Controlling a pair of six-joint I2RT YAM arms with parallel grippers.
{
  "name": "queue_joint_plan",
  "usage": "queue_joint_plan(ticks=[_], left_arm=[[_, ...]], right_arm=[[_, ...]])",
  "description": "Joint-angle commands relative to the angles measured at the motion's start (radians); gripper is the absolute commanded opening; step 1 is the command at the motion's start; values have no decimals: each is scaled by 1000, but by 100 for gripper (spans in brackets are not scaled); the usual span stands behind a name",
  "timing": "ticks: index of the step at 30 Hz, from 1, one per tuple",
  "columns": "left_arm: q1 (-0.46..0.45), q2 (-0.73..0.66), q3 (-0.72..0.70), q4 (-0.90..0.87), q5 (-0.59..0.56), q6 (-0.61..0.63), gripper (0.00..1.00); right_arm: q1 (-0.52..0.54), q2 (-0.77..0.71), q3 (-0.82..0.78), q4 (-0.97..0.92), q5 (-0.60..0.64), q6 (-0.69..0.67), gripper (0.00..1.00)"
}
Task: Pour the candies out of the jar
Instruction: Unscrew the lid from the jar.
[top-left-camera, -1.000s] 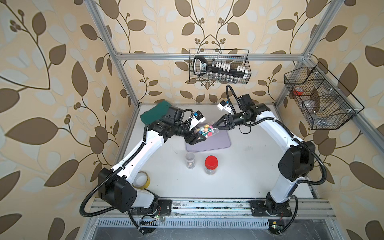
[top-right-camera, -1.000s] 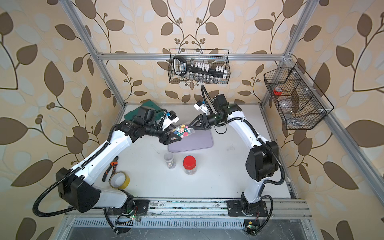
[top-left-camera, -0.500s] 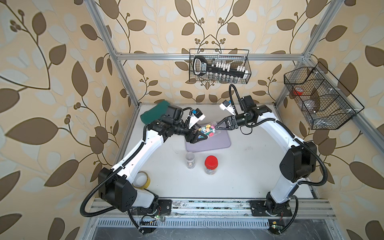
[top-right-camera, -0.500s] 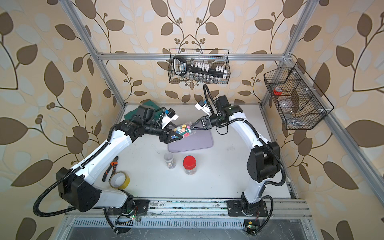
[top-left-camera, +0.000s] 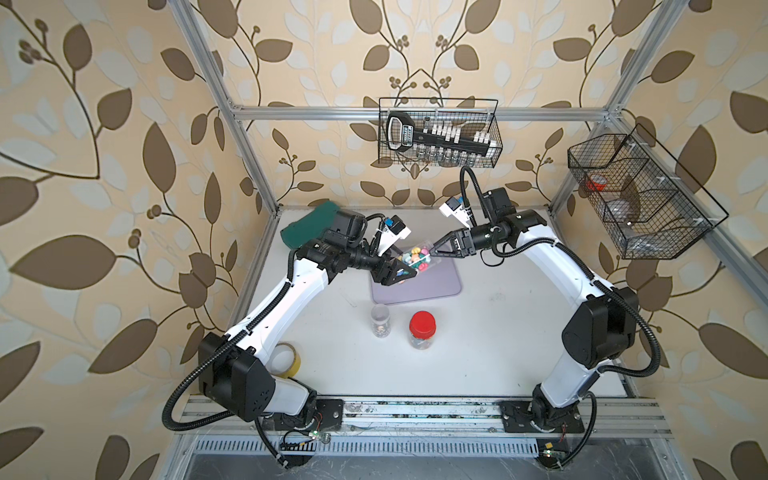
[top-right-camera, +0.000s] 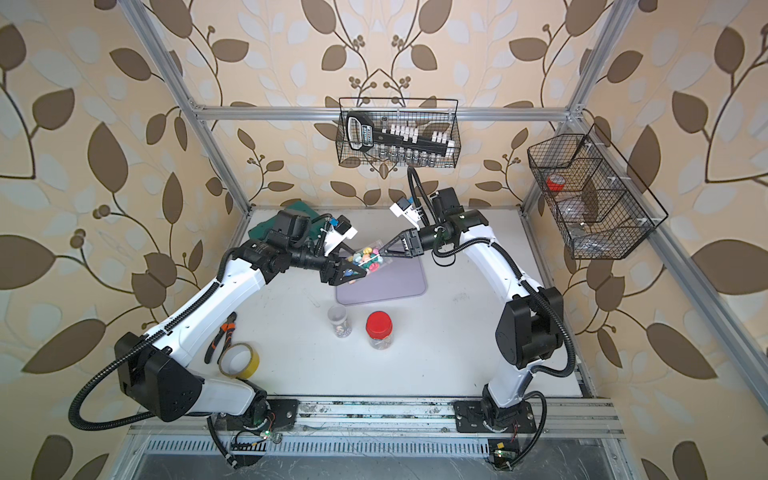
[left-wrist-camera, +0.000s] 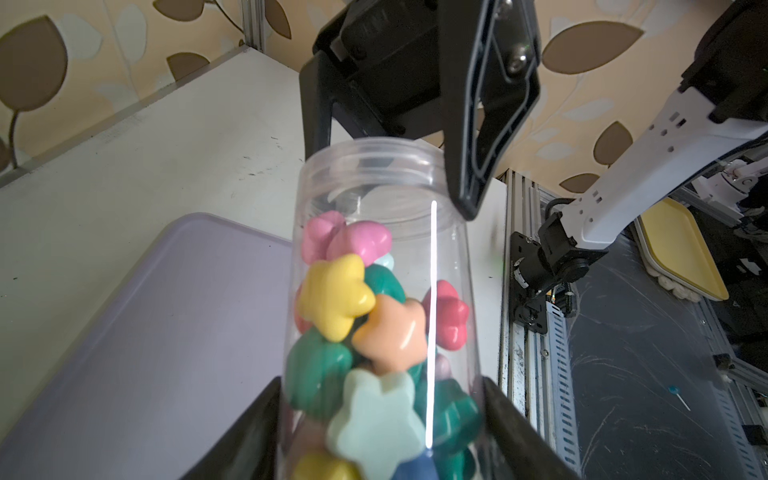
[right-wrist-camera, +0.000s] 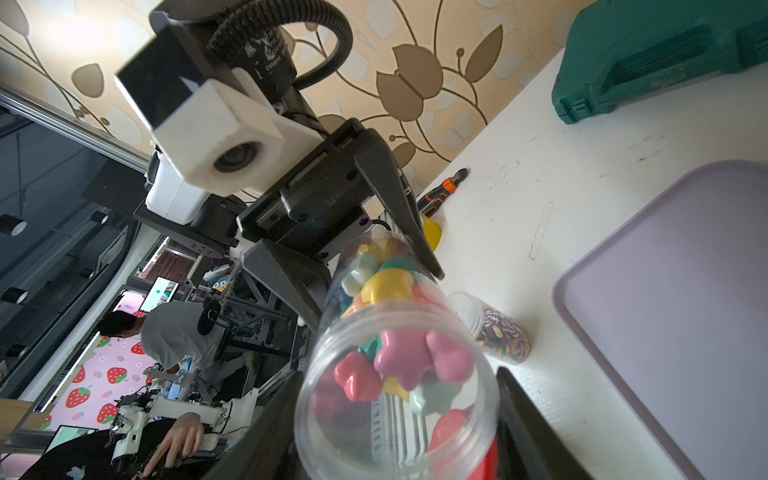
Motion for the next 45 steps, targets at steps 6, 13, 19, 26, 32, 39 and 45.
queue_joint_plan(ticks=[6, 13, 19, 26, 32, 39, 45], left_arm=[[-7, 30, 45, 19, 99, 36, 69], [-7, 70, 47, -15, 102, 57, 70], [-7, 67, 51, -25, 94, 64, 65], [-7, 61, 71, -82, 54, 104, 76], [-7, 46, 75, -106, 35, 119, 80], [-7, 45, 84, -139, 7, 139, 75], [-7, 45, 91, -153, -12, 148, 70]], right_arm=[[59, -45, 9, 82, -111, 47, 40], [64, -47, 20, 100, -106, 76, 40], [63, -47, 16, 103, -88, 82, 39], [61, -54, 11, 100, -66, 82, 39], [59, -53, 8, 95, -51, 79, 39], [55, -50, 15, 58, -16, 53, 39], [54, -48, 27, 16, 11, 26, 38]])
